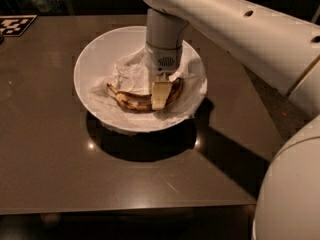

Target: Pick banana from white bowl

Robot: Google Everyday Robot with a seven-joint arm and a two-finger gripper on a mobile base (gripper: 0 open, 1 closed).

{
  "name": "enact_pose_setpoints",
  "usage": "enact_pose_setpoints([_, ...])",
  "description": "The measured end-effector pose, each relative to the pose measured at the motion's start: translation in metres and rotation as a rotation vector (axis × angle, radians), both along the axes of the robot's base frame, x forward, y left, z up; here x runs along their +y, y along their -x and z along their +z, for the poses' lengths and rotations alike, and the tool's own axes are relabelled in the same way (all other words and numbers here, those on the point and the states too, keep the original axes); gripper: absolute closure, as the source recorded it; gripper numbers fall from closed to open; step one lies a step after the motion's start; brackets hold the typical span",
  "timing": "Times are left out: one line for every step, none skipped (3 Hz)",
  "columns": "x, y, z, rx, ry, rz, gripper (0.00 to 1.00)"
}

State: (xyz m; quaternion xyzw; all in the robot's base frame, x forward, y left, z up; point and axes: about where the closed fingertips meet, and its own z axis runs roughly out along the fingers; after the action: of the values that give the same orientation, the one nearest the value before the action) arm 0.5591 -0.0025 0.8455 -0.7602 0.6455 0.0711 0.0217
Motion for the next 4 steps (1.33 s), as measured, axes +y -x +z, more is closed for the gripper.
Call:
enact_pose_setpoints([0.000, 0.000, 0.000, 0.000, 0.000, 0.000, 0.99])
enact_pose_setpoints([-0.003, 0.007, 0.018, -0.057, -0.035, 0.003, 1.00])
enact_pose_setpoints([-0.010, 0.031, 0.053, -0.140, -0.080, 0.022, 1.00])
enact_pose_setpoints([-0.012, 0.059, 0.089, -0.202, -0.105, 0.060, 1.00])
